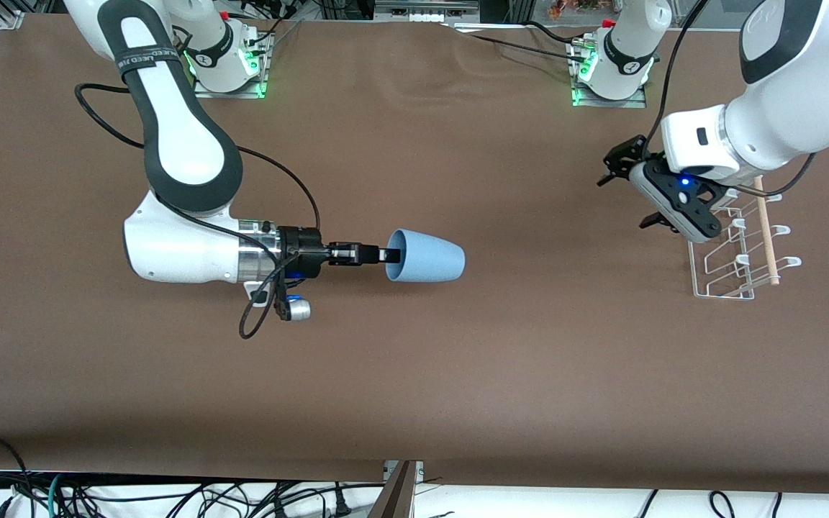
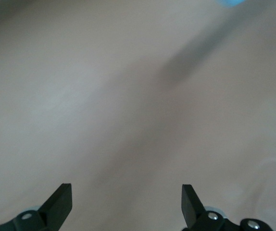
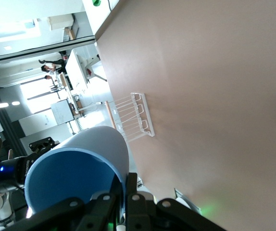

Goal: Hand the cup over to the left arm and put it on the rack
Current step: 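Grasp the cup's base with the left gripper beside the right gripper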

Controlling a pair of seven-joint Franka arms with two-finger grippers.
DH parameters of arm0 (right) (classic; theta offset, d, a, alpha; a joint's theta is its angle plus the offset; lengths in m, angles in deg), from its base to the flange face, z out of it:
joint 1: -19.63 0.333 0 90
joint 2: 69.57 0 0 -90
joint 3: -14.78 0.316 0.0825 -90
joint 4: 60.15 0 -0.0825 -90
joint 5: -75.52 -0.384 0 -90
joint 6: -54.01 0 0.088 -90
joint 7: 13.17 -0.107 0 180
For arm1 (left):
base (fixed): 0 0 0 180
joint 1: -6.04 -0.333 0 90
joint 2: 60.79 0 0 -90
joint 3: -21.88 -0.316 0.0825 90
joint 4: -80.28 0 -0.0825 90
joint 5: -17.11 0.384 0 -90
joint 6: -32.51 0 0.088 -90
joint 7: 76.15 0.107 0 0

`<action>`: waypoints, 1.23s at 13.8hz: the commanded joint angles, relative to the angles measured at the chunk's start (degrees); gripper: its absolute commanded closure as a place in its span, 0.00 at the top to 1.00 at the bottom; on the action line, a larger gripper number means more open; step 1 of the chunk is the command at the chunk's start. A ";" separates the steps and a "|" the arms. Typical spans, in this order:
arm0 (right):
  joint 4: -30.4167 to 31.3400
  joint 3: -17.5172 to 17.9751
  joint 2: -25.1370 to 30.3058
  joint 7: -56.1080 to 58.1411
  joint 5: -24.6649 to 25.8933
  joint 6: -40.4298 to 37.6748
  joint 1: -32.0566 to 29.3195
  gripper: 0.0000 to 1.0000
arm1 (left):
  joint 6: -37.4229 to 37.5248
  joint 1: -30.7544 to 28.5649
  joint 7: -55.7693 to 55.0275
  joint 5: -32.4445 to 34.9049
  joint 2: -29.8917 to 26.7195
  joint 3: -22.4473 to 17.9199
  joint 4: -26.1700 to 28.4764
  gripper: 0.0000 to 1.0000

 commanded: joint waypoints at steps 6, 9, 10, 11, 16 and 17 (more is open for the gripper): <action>-4.22 -0.06 -2.25 -0.14 -3.00 0.10 2.27 0.00 | -11.40 7.81 15.39 -7.54 6.30 0.03 -8.97 1.00; -4.31 -0.06 -2.16 -0.58 -3.26 0.01 2.27 0.00 | -14.40 10.97 16.81 -5.60 8.58 0.03 -11.10 1.00; -4.31 -0.06 -2.07 -0.67 -3.26 0.01 2.27 0.00 | -16.68 11.51 18.21 -5.33 9.81 0.03 -11.89 1.00; -4.31 -0.06 -2.07 -0.67 -3.26 0.01 2.27 0.00 | -18.96 12.30 20.14 -4.89 11.22 0.03 -11.98 1.00; -4.22 -0.06 -1.90 -0.76 -3.26 -0.25 2.27 0.00 | -27.06 15.73 22.53 -3.06 14.13 0.03 -11.90 1.00; -4.31 -0.06 -1.90 -0.67 -3.35 -0.43 2.10 0.00 | -27.50 15.73 22.61 -1.74 14.65 0.03 -11.81 1.00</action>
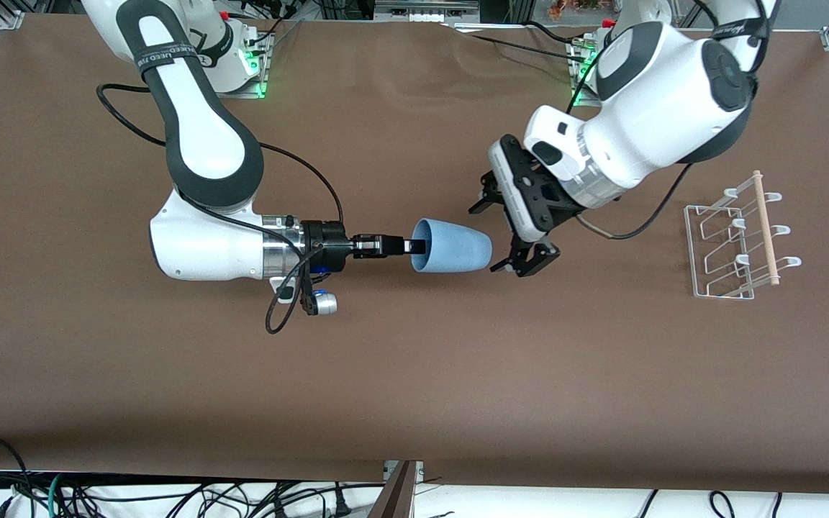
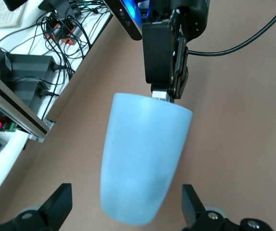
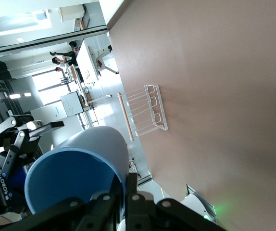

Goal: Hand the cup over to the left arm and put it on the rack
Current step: 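Grasp the cup's base with the left gripper beside the right gripper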

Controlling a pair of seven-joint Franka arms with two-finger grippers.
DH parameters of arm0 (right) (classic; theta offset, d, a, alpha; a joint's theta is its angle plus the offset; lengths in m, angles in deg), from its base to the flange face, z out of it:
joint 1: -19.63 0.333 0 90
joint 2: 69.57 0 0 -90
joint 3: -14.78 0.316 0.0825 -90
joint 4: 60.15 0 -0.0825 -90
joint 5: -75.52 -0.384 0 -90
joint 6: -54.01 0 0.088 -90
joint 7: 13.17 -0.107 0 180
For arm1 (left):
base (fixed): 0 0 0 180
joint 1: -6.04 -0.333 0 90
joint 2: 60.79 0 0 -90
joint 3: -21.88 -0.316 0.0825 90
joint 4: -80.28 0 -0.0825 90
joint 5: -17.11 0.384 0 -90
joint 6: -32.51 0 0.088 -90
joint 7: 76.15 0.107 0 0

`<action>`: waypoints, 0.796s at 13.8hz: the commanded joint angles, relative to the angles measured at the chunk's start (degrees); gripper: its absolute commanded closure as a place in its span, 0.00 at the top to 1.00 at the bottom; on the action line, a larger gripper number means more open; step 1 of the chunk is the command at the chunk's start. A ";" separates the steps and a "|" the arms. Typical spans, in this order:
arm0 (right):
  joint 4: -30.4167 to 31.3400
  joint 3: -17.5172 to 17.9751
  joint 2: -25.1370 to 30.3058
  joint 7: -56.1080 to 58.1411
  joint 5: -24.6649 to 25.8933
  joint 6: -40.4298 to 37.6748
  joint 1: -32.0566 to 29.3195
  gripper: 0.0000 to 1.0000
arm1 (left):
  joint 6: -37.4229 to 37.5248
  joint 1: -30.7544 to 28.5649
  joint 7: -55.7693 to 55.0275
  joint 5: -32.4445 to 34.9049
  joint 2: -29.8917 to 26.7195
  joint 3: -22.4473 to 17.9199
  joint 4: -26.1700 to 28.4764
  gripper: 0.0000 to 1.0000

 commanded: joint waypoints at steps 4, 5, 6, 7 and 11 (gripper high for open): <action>-1.62 -0.08 -0.42 -0.58 -1.24 -0.58 -0.01 0.00 | -3.27 1.40 1.93 4.33 3.35 -0.14 -1.97 1.00; -1.53 -0.08 -0.42 -0.58 -1.24 -0.67 -0.10 0.00 | -3.36 1.58 2.03 4.24 3.35 -0.05 -1.97 1.00; -1.53 -0.08 -0.42 -0.58 -1.24 -0.67 -0.10 0.00 | -3.36 2.01 2.03 4.24 3.35 -0.05 -1.97 0.99; -1.53 -0.08 -0.42 -0.58 -1.24 -0.67 -0.10 0.00 | -3.36 2.28 2.03 4.15 3.35 -0.05 -1.80 0.98; -1.62 -0.08 -0.33 -0.58 -1.24 -0.67 -0.19 0.00 | -3.36 2.37 4.65 4.06 3.26 0.21 -1.71 0.78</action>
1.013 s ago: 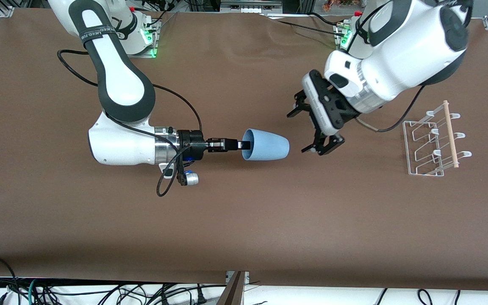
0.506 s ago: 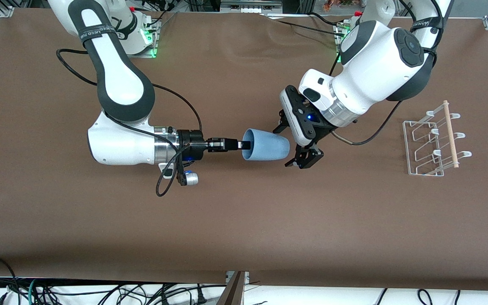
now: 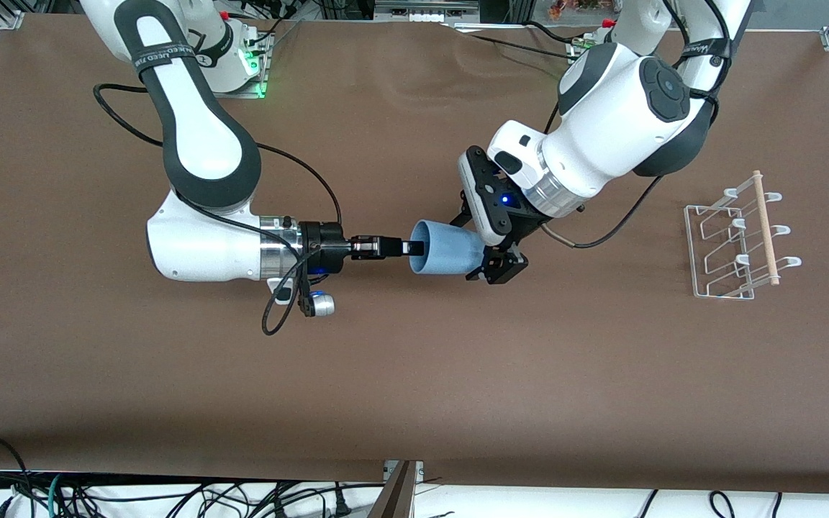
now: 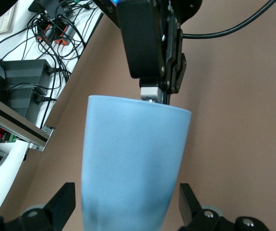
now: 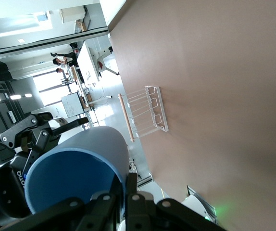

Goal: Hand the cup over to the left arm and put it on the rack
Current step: 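Open the right gripper and withdraw while the left gripper carries cup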

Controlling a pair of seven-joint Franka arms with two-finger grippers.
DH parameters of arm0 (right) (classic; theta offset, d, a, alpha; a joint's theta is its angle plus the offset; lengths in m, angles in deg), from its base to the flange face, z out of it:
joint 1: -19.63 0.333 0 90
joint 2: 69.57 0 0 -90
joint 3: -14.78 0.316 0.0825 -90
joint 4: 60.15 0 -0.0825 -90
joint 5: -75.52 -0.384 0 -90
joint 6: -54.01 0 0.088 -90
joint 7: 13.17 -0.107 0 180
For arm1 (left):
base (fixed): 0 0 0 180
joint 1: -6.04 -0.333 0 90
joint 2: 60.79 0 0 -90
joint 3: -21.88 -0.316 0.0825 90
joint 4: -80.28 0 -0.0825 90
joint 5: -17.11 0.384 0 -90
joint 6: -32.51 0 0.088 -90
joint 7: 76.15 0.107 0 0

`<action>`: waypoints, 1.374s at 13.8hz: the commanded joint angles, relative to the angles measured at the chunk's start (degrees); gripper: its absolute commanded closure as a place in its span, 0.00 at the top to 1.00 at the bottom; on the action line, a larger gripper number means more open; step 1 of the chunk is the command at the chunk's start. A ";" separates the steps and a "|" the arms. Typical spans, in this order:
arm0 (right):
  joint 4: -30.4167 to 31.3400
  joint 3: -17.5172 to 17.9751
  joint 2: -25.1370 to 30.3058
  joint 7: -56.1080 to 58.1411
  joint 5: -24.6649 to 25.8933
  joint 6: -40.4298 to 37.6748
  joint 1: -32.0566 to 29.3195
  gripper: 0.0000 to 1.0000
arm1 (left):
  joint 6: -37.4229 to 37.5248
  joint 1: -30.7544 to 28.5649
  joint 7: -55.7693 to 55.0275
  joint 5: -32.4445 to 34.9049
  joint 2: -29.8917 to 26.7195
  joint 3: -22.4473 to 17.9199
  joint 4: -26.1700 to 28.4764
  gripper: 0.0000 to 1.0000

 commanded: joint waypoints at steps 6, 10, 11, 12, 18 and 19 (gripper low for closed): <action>-1.35 0.00 -0.27 0.06 -1.16 -0.72 -0.33 0.00 | 0.30 -0.33 2.12 0.72 0.60 -0.11 -1.36 0.13; -1.35 -0.08 -0.18 0.06 -1.07 -0.90 -0.76 1.00 | 2.94 -1.21 2.21 0.64 -0.19 -0.11 -1.88 0.13; -1.35 -0.08 -0.10 0.15 -1.07 -1.33 -1.55 1.00 | 3.20 -1.22 2.12 0.64 -0.37 -0.11 -1.88 0.13; -1.35 -0.26 0.08 0.32 -0.90 -2.47 -2.69 1.00 | 3.90 -1.30 2.12 0.64 -0.45 -0.11 -1.97 0.13; -1.35 -0.70 2.62 0.68 11.81 -14.17 -12.80 1.00 | 17.50 -4.80 2.30 3.95 -1.59 -1.34 -2.15 0.13; -1.35 -0.79 2.98 0.68 16.54 -14.52 -13.24 1.00 | 20.92 -5.78 2.21 7.37 -2.29 -1.25 -2.23 0.13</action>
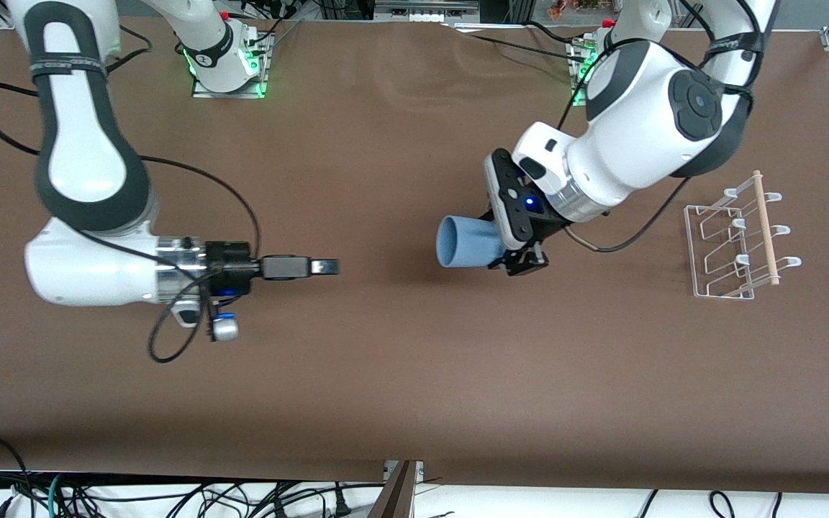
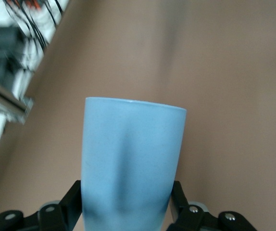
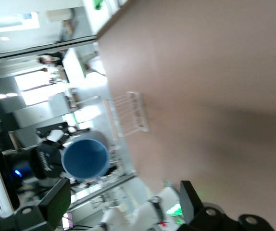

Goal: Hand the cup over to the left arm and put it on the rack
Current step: 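Open the right gripper and withdraw while the left gripper carries cup, then lower the cup onto the wire rack with the left gripper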

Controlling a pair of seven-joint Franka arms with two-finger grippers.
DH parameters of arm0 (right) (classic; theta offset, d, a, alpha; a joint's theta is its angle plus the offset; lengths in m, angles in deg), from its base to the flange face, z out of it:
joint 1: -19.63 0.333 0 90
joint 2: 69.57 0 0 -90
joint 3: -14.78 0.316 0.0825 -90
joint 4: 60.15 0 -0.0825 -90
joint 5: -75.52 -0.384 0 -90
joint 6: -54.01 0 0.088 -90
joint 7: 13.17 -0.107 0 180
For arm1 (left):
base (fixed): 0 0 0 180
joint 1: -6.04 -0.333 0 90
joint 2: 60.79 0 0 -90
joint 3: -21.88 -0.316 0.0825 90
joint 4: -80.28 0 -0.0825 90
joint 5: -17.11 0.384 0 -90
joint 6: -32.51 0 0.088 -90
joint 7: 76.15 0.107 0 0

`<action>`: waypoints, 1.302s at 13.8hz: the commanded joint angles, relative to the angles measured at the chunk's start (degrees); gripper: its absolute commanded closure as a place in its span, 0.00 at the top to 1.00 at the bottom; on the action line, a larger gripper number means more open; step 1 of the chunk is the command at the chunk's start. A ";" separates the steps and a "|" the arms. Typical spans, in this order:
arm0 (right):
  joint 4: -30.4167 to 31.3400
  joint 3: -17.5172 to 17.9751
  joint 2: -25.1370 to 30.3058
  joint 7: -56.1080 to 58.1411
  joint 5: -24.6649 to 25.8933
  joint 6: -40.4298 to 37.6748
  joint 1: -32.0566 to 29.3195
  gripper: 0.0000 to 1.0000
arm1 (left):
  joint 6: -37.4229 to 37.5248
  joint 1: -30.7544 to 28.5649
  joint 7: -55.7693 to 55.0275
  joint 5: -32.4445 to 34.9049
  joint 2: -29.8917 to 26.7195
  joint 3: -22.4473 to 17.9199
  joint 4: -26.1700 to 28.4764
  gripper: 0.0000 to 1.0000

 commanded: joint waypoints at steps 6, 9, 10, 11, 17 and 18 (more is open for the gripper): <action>0.83 0.45 5.20 0.14 36.54 -5.80 -3.64 1.00 | 20.74 -5.33 0.36 25.40 -1.56 -1.21 -0.63 0.13; 4.78 0.37 8.89 0.06 47.81 -5.01 -3.72 1.00 | 24.70 -6.84 -0.34 34.89 -0.60 -2.96 -0.63 0.13; 4.88 0.19 9.77 0.06 51.93 -5.10 -3.81 1.00 | 27.06 -7.01 -1.39 38.75 -0.16 -3.40 -0.63 0.13; 5.23 0.10 10.73 0.06 55.02 -5.10 -4.33 1.00 | 29.17 -7.10 -3.40 42.01 0.19 -4.19 -0.28 0.13; 9.71 -1.22 19.35 -0.38 65.33 -6.15 -6.27 1.00 | 38.15 -7.36 -18.06 53.73 6.78 -9.11 -0.28 0.14; 10.06 -2.17 20.66 -0.38 66.20 -6.42 -6.97 1.00 | 38.94 -7.37 -21.06 54.16 7.83 -10.42 -0.19 0.19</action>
